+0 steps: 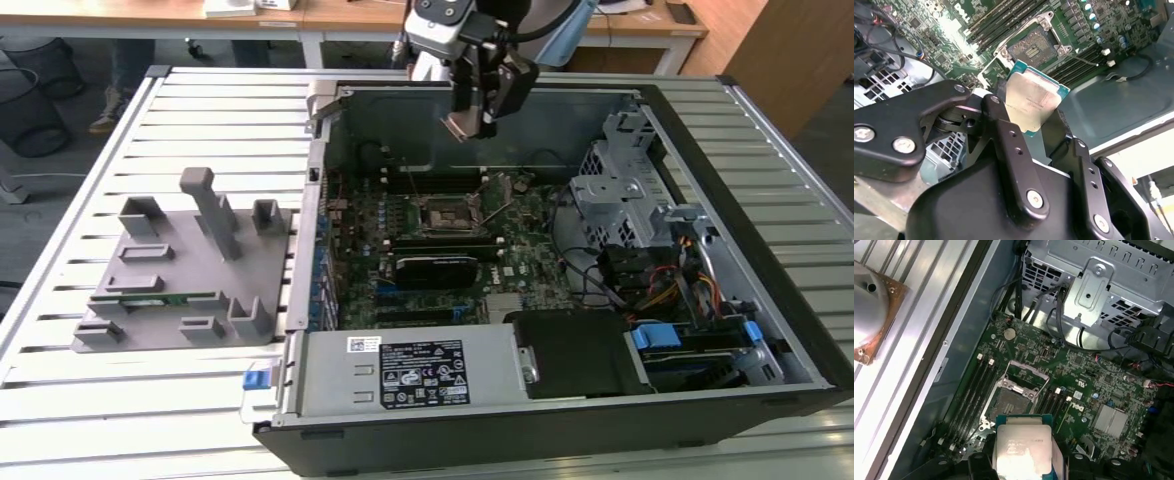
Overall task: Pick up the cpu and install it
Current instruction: 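Place the cpu into insertion slot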
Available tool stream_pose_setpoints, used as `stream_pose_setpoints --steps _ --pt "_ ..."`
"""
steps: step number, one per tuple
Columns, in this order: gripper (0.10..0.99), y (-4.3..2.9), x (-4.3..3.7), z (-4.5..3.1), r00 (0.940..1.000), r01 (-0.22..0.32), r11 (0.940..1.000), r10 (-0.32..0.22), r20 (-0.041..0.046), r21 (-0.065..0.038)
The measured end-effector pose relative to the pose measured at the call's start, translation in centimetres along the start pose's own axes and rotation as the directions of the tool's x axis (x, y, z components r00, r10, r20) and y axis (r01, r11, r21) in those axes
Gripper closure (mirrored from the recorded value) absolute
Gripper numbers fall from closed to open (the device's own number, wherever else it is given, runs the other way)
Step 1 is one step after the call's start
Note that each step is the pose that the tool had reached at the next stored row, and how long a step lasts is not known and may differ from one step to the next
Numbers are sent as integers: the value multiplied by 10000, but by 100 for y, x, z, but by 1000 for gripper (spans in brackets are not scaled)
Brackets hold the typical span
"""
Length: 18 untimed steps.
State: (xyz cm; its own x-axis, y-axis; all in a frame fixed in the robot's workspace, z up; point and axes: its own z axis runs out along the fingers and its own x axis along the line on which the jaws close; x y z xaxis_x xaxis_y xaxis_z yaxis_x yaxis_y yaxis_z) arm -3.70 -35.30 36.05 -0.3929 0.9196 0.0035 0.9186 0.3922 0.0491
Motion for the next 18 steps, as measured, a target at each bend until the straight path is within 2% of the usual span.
stream_pose_setpoints --steps 5,10,14,18 --pt "561 0 0 3 9988 -493 9988 493 24 -2" --pt "561 0 1 8 9944 -1052 9945 1052 52 -7" --pt "561 -1 1 13 9874 -1578 9875 1578 77 -12" --pt "561 -1 1 19 9748 -2227 9749 2227 108 -21"
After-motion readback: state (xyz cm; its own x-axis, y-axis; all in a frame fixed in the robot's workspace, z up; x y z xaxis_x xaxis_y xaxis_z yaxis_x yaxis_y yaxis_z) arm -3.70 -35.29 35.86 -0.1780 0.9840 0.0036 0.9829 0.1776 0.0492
